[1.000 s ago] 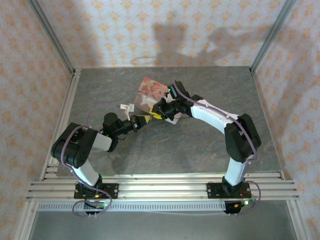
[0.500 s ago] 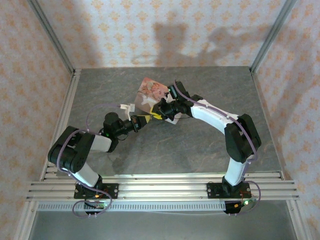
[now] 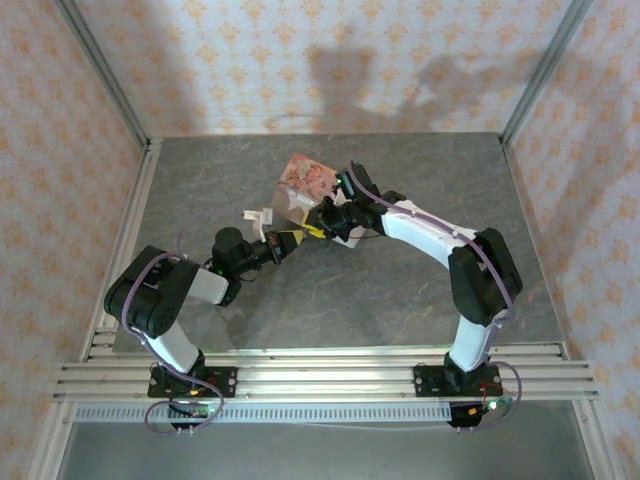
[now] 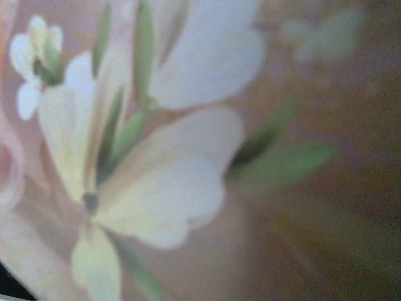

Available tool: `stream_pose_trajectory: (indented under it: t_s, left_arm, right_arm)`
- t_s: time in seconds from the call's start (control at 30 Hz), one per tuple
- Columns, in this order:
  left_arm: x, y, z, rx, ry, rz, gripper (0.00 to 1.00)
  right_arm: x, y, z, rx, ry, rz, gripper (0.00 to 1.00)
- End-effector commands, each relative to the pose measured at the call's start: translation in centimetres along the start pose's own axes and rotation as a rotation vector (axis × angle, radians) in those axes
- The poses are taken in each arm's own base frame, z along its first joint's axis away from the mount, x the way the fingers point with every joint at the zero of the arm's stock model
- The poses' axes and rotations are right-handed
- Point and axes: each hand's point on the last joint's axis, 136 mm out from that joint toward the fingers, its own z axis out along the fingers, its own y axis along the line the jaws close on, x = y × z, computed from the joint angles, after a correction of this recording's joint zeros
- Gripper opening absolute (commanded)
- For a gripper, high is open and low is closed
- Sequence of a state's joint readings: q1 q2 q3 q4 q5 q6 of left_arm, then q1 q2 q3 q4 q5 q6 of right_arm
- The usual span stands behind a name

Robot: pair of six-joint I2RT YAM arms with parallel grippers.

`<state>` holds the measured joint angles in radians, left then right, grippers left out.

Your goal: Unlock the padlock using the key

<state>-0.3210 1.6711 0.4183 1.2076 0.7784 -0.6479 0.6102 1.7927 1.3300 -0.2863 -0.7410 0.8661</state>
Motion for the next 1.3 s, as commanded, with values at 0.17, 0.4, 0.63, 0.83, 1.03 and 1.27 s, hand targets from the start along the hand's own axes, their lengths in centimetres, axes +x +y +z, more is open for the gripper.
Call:
stream_pose_trajectory:
  t_s: [0.17, 0.4, 0.63, 0.83, 1.03, 1.27]
  left_arm:
    - [-4.3, -7.1, 0.4, 0.233, -0.065, 0.07, 0.0]
    - [-5.4, -9.2, -0.3, 0.283, -0.074, 0.086, 0.0]
    - [-5.0, -8.7, -0.6, 0.218, -0.077, 0.162, 0.0]
    - [-4.2, -7.4, -1.8, 0.066, -0.095, 0.313, 0.0]
    - [-4.1, -6.7, -1.9, 0.041, -0.132, 0.318, 0.0]
    - [-3.6, -6.1, -1.0, 0.098, -0.159, 0.24, 0.0]
  right_arm:
    - [4.6, 0.1, 0.1, -0.061, 0.207, -0.007, 0.0]
    - [5.1, -0.1, -0.7, -0.048, 0.245, -0.047, 0.0]
    - [5.6, -0.8, -0.8, -0.024, 0.265, -0.046, 0.0]
    - [5.5, -0.6, -0.7, -0.025, 0.251, -0.017, 0.0]
    - [6.0, 1.3, -0.2, -0.069, 0.263, -0.003, 0.0]
    - [6.0, 2.7, 0.3, -0.119, 0.257, 0.036, 0.0]
